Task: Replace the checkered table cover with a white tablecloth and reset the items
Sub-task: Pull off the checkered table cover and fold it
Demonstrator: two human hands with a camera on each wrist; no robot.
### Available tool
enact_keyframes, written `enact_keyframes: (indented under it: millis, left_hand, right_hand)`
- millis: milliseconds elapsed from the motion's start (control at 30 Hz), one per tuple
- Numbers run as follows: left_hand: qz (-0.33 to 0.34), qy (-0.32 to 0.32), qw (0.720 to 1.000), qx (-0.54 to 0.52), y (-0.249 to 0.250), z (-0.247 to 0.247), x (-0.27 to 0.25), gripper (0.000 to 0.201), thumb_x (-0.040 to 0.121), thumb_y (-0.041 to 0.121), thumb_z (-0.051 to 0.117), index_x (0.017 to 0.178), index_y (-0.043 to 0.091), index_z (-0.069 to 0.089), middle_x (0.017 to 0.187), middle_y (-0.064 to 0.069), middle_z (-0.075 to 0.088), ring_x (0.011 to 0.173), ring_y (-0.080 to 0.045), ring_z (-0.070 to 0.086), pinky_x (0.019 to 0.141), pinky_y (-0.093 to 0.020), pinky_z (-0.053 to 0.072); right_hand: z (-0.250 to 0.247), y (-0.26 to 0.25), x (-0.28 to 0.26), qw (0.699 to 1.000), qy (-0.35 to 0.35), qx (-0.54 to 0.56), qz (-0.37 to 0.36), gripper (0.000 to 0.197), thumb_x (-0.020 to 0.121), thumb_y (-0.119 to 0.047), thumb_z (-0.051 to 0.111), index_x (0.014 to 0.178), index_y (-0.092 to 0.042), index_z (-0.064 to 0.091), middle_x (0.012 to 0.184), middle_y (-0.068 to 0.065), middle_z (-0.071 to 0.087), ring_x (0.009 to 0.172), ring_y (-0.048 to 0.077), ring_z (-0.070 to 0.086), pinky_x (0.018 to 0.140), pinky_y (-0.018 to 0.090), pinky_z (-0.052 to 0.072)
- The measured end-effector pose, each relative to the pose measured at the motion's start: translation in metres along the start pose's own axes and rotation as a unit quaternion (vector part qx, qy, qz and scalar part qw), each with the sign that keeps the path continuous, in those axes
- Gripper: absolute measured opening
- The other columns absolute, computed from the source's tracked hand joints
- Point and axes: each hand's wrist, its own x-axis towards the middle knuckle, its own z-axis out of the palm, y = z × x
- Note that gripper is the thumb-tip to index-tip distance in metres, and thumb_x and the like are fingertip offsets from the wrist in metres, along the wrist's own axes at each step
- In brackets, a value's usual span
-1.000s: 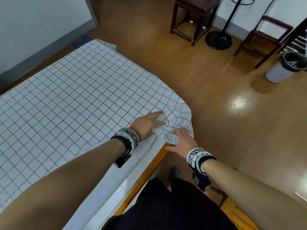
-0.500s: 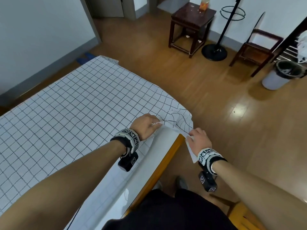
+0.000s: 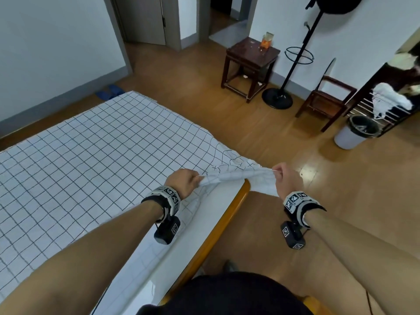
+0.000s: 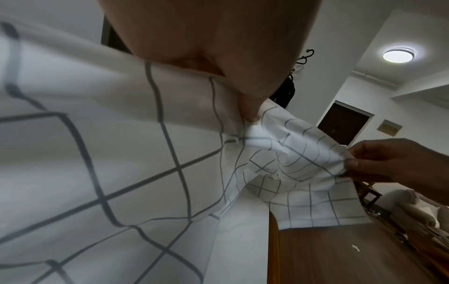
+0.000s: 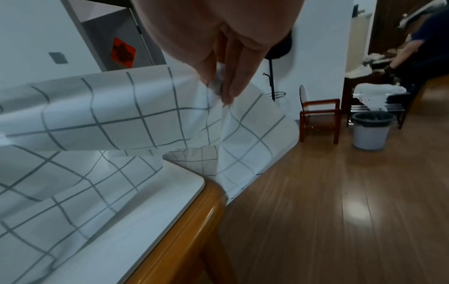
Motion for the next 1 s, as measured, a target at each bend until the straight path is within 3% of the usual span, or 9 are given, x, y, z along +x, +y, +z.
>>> enact_keyframes:
  millis: [67,233,300,533,800,900,1000]
  left_hand:
    - [-0.005,0.002,1.000,-0.003,0.000,0.000,0.000,0.046,0.103,0.045,0.036,0.079,0.015,0.061,0.075,0.000,0.061,0.073,-0.019,0.056,0.060,-0.029,0.036]
    - [-0.028,0.023,0.999,-0.022,-0.008,-0.001,-0.003,0.048,0.103,0.046,0.035,0.063,0.023,0.047,0.065,0.005,0.053,0.068,-0.019,0.053,0.059,-0.029,0.035]
    - [-0.044,0.042,0.998,-0.029,-0.013,-0.002,-0.007,0.046,0.104,0.044,0.035,0.067,0.022,0.051,0.065,0.006,0.052,0.069,-0.020,0.054,0.060,-0.029,0.038]
    - [-0.123,0.111,0.985,-0.046,-0.042,-0.011,-0.023,0.032,0.100,0.035,0.034,0.085,0.018,0.057,0.079,-0.002,0.062,0.075,-0.026,0.056,0.060,-0.031,0.038]
    - [-0.218,0.166,0.960,-0.058,-0.061,-0.013,-0.019,0.025,0.099,0.027,0.041,0.089,0.015,0.061,0.075,-0.001,0.063,0.073,-0.027,0.058,0.057,-0.029,0.038]
    - [-0.230,0.216,0.947,-0.053,-0.059,-0.013,-0.011,0.021,0.098,0.026,0.048,0.112,0.019,0.061,0.098,0.001,0.068,0.090,-0.025,0.061,0.067,-0.032,0.047]
    - [-0.213,0.260,0.941,-0.026,-0.053,-0.011,0.002,0.038,0.093,0.018,0.058,0.130,0.013,0.054,0.126,-0.005,0.062,0.114,-0.028,0.055,0.088,-0.041,0.049]
  right_hand:
    - [-0.012,-0.012,0.008,1.000,0.010,-0.012,-0.027,0.018,0.103,-0.018,0.045,0.111,-0.016,0.061,0.091,-0.003,0.063,0.079,0.017,0.055,0.067,0.029,0.041]
    - [-0.030,-0.047,0.035,0.997,0.000,-0.030,-0.077,0.017,0.102,-0.022,0.037,0.108,-0.028,0.051,0.087,-0.005,0.060,0.075,0.012,0.056,0.067,0.033,0.048]
    - [-0.033,-0.066,0.045,0.993,-0.004,-0.045,-0.109,0.018,0.103,-0.022,0.036,0.111,-0.026,0.052,0.090,-0.005,0.060,0.077,0.012,0.057,0.066,0.031,0.046]
    - [-0.020,-0.125,0.081,0.975,-0.020,-0.045,-0.216,0.018,0.104,-0.021,0.037,0.109,-0.020,0.054,0.105,-0.004,0.053,0.095,0.013,0.052,0.083,0.029,0.045]
    - [0.023,-0.163,0.139,0.958,-0.052,-0.062,-0.274,0.017,0.105,-0.020,0.037,0.108,-0.019,0.054,0.106,-0.003,0.053,0.094,0.015,0.052,0.082,0.034,0.049]
    - [0.047,-0.169,0.173,0.948,-0.076,-0.090,-0.294,0.018,0.103,-0.012,0.036,0.103,-0.019,0.053,0.108,-0.001,0.054,0.097,0.019,0.054,0.082,0.035,0.050]
    - [0.073,-0.171,0.208,0.942,-0.105,-0.102,-0.304,0.018,0.102,-0.014,0.036,0.106,-0.014,0.053,0.110,0.003,0.053,0.103,0.023,0.052,0.082,0.036,0.045]
